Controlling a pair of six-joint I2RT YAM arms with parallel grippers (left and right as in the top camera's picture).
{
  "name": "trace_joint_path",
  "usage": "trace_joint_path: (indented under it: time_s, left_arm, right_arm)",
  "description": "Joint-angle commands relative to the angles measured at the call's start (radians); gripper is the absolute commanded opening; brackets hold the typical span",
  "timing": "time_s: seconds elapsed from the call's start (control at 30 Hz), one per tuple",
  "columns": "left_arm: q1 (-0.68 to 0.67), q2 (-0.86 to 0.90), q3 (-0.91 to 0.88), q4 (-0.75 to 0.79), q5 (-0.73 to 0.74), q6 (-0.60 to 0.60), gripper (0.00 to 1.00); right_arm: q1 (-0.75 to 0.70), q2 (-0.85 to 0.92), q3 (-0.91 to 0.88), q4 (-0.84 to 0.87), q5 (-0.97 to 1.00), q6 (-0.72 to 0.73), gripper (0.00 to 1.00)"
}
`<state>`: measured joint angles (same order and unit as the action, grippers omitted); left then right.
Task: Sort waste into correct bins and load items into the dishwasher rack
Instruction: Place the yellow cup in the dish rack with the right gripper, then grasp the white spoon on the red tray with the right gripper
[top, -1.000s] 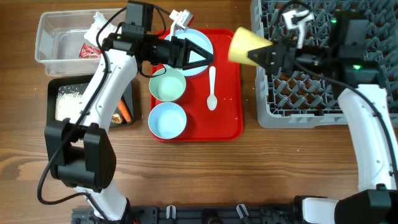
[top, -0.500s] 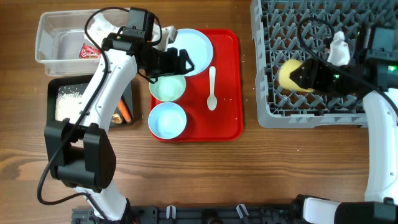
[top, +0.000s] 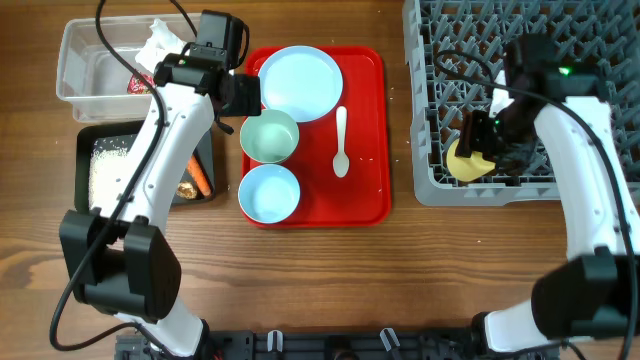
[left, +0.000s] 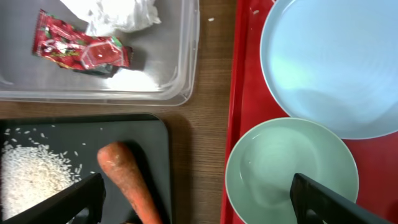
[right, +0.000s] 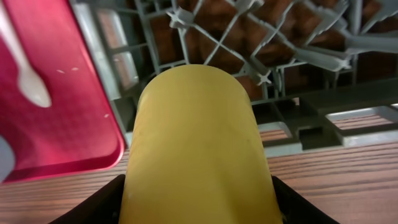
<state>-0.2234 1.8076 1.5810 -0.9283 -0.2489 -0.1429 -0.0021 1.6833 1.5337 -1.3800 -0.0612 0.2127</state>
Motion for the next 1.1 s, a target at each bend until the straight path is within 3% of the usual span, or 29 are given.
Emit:
trace_joint_path:
  time_s: [0.0, 0.2, 0.4, 0.47, 0.53, 0.63, 0.9, 1.07]
  left_arm:
    - [0.001, -0.026, 0.003, -0.001, -0.028, 0.004, 0.99]
    - [0.010, -0.026, 0.003, -0.001, -0.021, -0.029, 1.00]
    - [0.122, -0.026, 0.003, -0.008, 0.013, -0.068, 1.00]
    - [0.181, -0.026, 0.003, -0.010, 0.013, -0.094, 1.00]
    - [0.224, -0.026, 0.003, -0.017, 0.018, -0.105, 1.00]
    - [0.295, -0.026, 0.003, -0.034, 0.020, -0.105, 1.00]
    - [0.393, -0.026, 0.003, -0.053, 0.020, -0.105, 1.00]
    - [0.395, -0.026, 0.003, -0.073, 0.020, -0.105, 1.00]
  right_arm:
    - [0.011, 0.068, 0.013, 0.014, 0.027, 0.015, 0.39]
    - [0.043, 0.172, 0.013, 0.089, 0.027, 0.015, 0.39]
    - [0.045, 0.220, 0.011, 0.121, 0.027, 0.016, 0.41]
    - [0.045, 0.235, 0.011, 0.114, 0.010, 0.007, 0.62]
    - [0.045, 0.236, 0.012, 0.104, 0.002, -0.004, 0.72]
    - [0.042, 0.217, 0.052, 0.084, 0.002, -0.017, 0.74]
    - [0.040, 0.197, 0.430, -0.137, 0.002, -0.030, 0.79]
    - [0.044, 0.199, 0.423, -0.166, 0.008, -0.030, 0.79]
